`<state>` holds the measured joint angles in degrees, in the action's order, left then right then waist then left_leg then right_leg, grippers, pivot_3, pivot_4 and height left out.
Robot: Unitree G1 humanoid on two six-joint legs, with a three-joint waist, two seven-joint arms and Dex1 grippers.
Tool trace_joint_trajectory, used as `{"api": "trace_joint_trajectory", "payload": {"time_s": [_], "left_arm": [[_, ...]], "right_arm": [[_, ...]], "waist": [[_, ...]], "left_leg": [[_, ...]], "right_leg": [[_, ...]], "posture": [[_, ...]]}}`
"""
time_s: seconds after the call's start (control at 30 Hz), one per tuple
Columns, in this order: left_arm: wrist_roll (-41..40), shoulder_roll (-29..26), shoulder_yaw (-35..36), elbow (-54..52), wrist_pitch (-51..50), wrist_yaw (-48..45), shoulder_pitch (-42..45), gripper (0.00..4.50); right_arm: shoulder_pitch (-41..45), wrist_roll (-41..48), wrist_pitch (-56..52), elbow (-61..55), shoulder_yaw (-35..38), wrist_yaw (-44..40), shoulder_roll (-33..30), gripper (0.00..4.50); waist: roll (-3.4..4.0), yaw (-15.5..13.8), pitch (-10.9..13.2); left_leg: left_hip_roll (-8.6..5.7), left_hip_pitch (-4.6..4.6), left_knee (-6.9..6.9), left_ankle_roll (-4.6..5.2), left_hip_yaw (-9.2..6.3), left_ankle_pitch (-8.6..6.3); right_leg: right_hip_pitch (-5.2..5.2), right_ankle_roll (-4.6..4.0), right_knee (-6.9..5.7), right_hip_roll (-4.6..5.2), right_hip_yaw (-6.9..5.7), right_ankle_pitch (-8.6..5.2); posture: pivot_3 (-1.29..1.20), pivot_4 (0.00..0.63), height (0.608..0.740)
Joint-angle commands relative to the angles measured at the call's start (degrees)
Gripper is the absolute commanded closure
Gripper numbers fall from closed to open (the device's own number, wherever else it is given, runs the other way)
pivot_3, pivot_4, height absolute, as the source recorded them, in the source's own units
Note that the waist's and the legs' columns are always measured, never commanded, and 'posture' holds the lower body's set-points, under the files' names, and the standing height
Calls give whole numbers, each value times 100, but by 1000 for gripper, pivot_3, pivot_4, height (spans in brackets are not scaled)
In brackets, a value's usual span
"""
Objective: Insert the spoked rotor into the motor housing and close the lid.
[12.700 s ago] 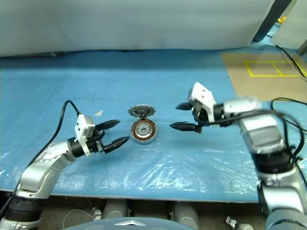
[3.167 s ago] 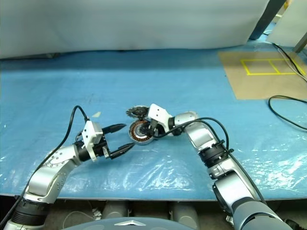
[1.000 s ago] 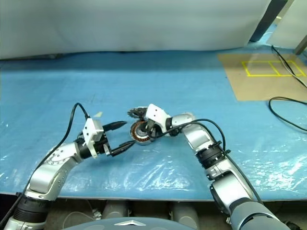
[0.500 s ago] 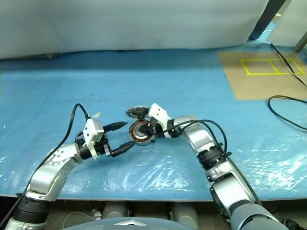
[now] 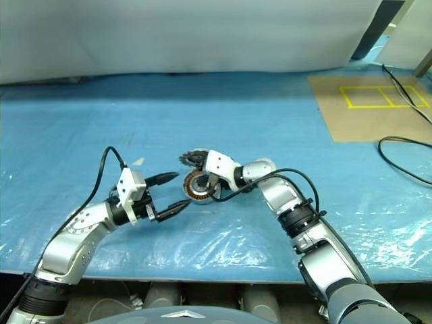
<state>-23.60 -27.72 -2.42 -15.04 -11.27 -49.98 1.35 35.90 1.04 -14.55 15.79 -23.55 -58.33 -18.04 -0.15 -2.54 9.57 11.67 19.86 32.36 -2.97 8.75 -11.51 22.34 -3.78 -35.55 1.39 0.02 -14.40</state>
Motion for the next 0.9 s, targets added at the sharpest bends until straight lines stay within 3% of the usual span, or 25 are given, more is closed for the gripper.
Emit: {"api": "trace_joint_trajectory", "payload": {"time_s": [0.03,0.23,0.5,0.7,0.9], "left_arm": [[-73,11,27,-143,56,-28,42,0],[-196,-59,231,-192,72,-47,-36,0],[-503,-643,965,-328,-116,-147,-300,0],[-783,-1836,1792,199,-392,-866,6,0],[-253,-2924,1321,1848,-48,-2198,1352,0]], "right_arm": [[-18,765,-663,-169,617,-113,159,4451],[185,1548,-1605,-986,1129,-372,7,4451],[-252,1384,-1824,-1779,824,-599,-894,4451],[-507,1494,-1856,-2008,1222,-494,-1492,4451],[-735,1339,-1761,-1995,1176,-252,-1558,4451]], "waist": [[1,2,1],[1,-1,1],[-2,-22,3],[-7,-21,8],[-9,-55,8]], "left_leg": [[1,11,0,0,0,0],[2,59,-2,0,-2,2],[4,64,-10,-2,-6,1],[1,62,-5,-2,-5,1],[-1,49,-2,-1,0,2]], "right_leg": [[12,0,0,-1,-1,0],[64,21,-11,-7,-5,15],[66,24,-6,-11,-13,16],[66,18,1,-11,-9,12],[60,5,-5,-10,-2,4]], "posture": [[0,150,740],[0,150,740],[0,150,740],[0,150,740],[0,150,740]]}}
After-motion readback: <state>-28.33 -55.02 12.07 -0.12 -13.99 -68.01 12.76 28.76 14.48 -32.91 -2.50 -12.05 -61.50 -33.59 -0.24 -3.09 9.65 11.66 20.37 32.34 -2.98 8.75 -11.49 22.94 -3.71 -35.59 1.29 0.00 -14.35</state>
